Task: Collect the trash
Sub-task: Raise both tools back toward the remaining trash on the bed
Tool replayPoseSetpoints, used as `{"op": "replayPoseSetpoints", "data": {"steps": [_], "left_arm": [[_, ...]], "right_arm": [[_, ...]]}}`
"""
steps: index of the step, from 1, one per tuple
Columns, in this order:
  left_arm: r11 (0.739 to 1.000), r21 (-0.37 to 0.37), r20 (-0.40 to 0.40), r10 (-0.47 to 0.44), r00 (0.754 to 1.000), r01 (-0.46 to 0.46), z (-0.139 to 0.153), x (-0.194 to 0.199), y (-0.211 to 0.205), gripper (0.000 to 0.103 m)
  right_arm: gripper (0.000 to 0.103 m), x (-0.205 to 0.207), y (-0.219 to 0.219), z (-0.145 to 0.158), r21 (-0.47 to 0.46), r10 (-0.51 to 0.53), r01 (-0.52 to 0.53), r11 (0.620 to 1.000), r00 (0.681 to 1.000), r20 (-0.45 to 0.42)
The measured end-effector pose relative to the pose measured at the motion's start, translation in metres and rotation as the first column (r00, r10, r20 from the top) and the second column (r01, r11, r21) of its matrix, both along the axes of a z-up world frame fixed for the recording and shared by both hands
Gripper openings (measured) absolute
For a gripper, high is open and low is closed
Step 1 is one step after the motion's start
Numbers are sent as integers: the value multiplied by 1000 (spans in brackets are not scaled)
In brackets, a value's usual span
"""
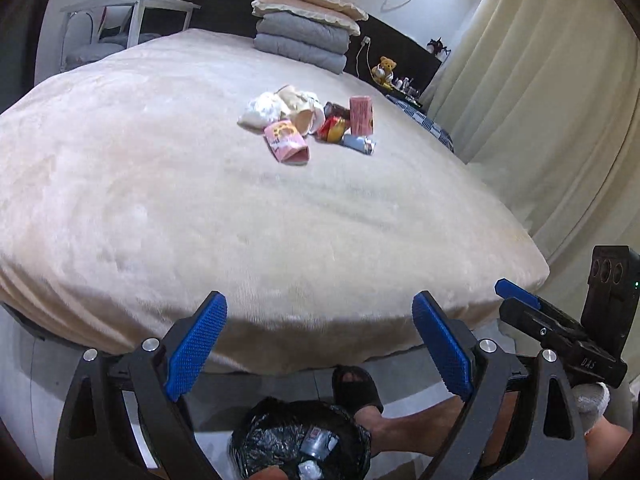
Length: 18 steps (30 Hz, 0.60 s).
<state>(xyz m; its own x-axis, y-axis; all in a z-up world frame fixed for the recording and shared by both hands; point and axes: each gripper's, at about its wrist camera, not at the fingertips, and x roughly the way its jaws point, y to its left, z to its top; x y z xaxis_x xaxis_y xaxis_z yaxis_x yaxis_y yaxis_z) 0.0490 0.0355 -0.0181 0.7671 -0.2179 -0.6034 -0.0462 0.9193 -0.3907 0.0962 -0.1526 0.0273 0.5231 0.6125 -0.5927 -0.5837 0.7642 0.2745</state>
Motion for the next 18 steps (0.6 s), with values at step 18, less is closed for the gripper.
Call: {"op": "replayPoseSetpoints", "data": {"steps": [18], "left_arm": [[997,-44,35,64,997,-62,6,106,33,91]], "right_arm": [[87,102,29,13,-17,-24,26,1000,992,124]]}}
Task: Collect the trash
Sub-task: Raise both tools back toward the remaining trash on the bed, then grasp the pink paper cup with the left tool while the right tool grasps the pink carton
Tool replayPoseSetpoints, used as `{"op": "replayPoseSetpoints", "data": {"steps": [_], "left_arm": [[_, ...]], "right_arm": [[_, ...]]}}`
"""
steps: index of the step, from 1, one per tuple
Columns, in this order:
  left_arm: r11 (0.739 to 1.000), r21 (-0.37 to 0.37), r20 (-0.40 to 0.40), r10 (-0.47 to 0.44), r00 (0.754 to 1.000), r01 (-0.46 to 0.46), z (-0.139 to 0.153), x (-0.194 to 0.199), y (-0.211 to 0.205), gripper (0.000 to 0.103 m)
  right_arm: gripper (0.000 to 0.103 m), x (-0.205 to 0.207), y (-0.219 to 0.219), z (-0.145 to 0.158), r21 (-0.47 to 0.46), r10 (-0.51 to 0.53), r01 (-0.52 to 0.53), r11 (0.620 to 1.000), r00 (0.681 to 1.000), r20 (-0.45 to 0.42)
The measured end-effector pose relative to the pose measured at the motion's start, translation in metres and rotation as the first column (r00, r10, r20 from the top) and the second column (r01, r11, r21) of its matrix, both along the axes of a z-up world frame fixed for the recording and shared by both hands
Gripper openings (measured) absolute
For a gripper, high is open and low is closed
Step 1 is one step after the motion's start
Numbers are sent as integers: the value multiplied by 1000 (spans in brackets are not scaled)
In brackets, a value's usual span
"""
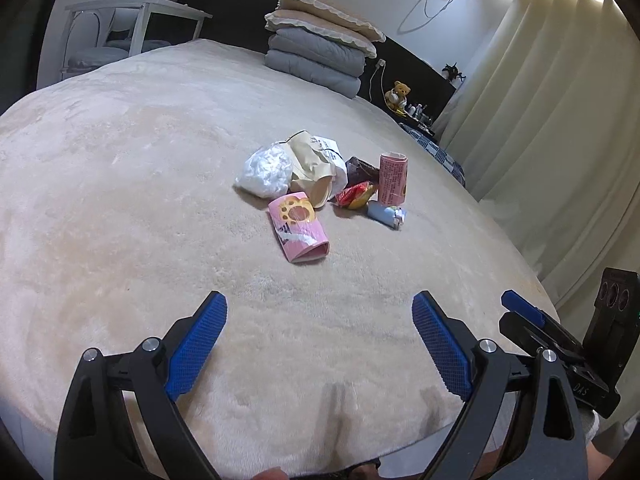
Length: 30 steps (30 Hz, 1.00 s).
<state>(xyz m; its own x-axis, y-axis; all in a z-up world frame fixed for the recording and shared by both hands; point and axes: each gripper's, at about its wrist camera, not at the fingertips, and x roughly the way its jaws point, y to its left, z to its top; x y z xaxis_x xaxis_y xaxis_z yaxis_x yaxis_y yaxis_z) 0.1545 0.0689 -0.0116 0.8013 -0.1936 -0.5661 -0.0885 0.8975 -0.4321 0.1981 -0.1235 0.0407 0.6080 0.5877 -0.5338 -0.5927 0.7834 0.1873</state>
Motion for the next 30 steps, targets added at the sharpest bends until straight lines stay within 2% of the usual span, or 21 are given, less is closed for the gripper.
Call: {"op": "replayPoseSetpoints", "data": {"steps": [5,17,30], "left_arm": [[1000,-16,-17,10,1000,-10,-6,28,2,91],[999,12,-48,43,998,-43,-15,74,2,91],[996,37,-62,84,995,-82,-22,98,7,91]], "right_arm": [[87,19,10,3,-6,-1,2,1000,1000,13],[87,66,20,10,17,-33,32,999,999,32],[87,116,35,17,16,-52,52,999,998,37]]}}
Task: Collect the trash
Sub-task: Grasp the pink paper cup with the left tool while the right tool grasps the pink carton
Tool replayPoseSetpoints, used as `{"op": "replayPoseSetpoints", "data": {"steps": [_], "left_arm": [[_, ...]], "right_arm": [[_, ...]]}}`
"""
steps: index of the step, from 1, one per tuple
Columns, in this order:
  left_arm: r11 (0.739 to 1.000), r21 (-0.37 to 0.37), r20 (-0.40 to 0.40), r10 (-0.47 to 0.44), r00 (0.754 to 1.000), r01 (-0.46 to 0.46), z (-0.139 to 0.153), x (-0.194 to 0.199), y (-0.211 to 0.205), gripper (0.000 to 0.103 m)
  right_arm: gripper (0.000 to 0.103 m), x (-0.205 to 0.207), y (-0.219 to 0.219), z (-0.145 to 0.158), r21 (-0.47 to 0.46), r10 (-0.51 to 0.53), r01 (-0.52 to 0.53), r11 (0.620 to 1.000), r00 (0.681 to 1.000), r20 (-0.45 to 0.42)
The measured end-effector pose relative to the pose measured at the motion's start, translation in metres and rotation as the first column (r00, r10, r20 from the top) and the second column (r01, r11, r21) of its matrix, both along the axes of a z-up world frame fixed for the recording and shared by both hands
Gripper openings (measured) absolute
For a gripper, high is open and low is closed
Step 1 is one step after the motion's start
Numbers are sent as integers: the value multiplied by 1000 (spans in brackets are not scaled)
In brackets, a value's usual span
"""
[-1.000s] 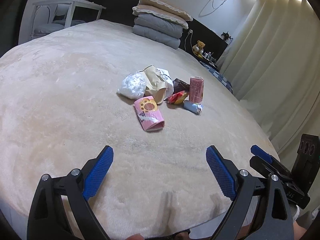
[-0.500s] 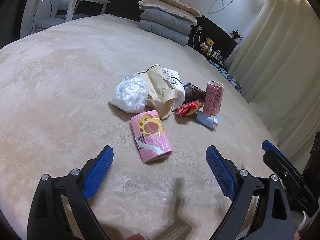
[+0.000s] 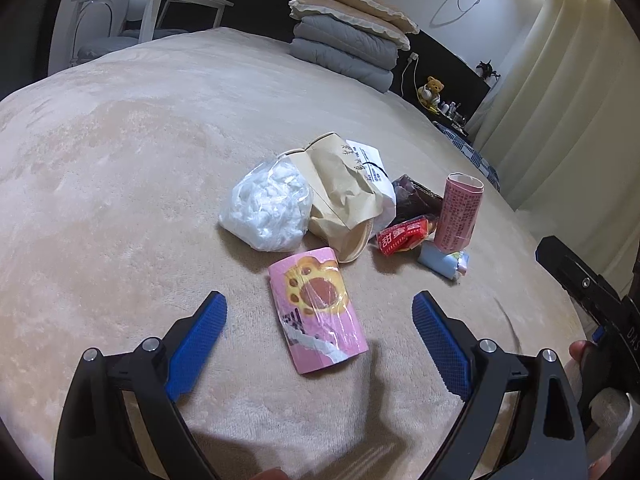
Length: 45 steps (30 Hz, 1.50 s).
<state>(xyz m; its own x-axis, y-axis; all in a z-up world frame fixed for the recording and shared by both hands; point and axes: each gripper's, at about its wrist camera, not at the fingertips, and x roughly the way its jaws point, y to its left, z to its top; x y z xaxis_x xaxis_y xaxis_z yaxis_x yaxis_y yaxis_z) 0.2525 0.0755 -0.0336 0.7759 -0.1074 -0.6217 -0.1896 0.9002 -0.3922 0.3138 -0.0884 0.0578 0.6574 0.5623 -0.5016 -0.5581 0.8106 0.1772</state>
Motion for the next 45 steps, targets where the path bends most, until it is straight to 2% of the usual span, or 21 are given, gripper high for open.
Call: {"op": "replayPoseSetpoints", "data": {"steps": [4,9,10,12,16,18,20,21,24,27,30,32,33,45], "left_arm": [[999,33,-11,25,1000,-25,0,4,-1,91],[998,31,-32,54,998,-53,-4,6,2,89],[997,44,-34,58,998,-56,-4,7,1,81],[995,79,-46,61,997,-57,-5,9,-4,73],[994,99,-53,53,997,-47,-6,11,-12,64],[993,111,-53,53,997,-47,-6,10,-14,54],[991,123,-55,56,997,-48,-6,10,-15,49],[991,124,-55,56,997,-48,-6,9,-15,42],[992,116,-51,59,997,-53,-5,8,-14,41],[993,105,-50,57,997,-52,-5,6,-13,40],[994,100,-37,55,998,-51,-2,5,-11,40],[994,94,-32,57,998,-54,-1,4,-10,40],[994,91,-31,57,998,-54,-1,4,-9,40],[994,83,-8,67,998,-66,2,-5,-3,40]], "right_arm": [[87,11,5,0,-5,-2,1,1000,1000,-7],[87,28,17,-7,-49,-7,5,999,999,-37],[87,31,20,-8,-59,-5,2,998,999,-41],[87,35,25,-10,-76,-7,4,997,999,-42],[86,46,33,-14,-85,-4,-1,996,998,-66],[83,49,38,-17,-99,5,-13,995,997,-77],[80,52,43,-19,-117,5,-14,993,997,-80],[77,54,44,-20,-120,5,-15,993,997,-83],[75,59,47,-22,-112,5,-16,994,995,-98],[68,63,50,-24,-112,9,-21,993,994,-107],[57,64,53,-28,-124,17,-32,992,993,-118],[47,65,55,-30,-127,24,-40,991,992,-126],[39,65,55,-31,-128,27,-44,991,991,-128],[35,58,43,-23,-103,13,-23,994,995,-102]]}}
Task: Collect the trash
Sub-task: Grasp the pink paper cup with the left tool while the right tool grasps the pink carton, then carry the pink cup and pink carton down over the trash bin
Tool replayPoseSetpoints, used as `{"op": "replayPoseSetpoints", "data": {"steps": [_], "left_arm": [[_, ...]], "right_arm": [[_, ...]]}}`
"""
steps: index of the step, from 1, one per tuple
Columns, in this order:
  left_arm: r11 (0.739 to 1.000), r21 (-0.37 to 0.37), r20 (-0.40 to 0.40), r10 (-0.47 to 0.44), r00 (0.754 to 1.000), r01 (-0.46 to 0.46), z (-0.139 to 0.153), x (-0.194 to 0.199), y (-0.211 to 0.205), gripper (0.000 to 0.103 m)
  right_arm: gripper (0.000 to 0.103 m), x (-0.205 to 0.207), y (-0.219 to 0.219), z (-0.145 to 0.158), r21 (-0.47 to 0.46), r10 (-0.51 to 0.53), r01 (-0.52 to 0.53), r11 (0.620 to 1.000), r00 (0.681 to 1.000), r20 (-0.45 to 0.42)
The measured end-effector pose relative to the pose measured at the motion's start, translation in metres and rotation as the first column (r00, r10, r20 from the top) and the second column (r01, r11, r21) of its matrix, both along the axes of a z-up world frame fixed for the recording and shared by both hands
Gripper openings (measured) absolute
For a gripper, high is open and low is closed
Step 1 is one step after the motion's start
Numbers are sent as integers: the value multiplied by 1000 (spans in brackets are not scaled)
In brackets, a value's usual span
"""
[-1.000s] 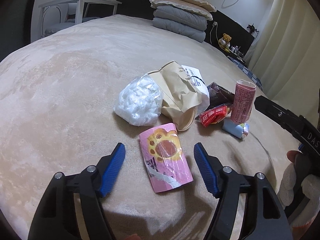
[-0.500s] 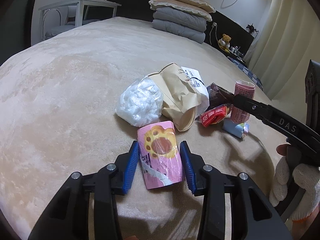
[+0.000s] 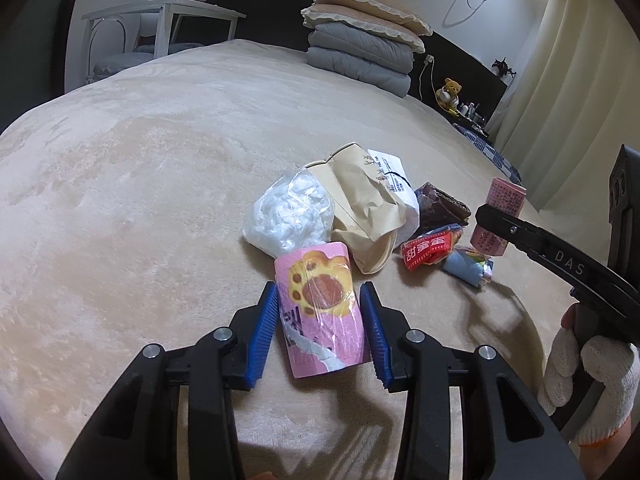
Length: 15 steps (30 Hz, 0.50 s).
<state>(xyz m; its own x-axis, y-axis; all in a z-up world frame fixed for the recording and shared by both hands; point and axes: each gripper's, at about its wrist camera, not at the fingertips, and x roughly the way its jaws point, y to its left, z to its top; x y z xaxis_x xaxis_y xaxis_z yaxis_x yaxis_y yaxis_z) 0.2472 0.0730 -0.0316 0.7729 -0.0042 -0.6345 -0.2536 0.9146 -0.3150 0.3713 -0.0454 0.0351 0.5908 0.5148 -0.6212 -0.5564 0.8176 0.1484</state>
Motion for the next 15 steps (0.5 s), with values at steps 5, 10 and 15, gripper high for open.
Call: {"op": "replayPoseSetpoints", "data": {"steps": [5,10,15], "left_arm": [[1000,-8,22,-4,1000,5,5,-5,2,40],[1000,-17,50,-20,999,20,8,-13,2,40],[999,-16,79,-32,996,33,14,-20,-1,40]], "right_arm": [[35,-9,-6,7,17,-1,1,1000,1000,14],[35,-20,-15,10,45,-11,11,999,1000,8],[35,-35,-21,12,53,-13,13,999,1000,6]]}}
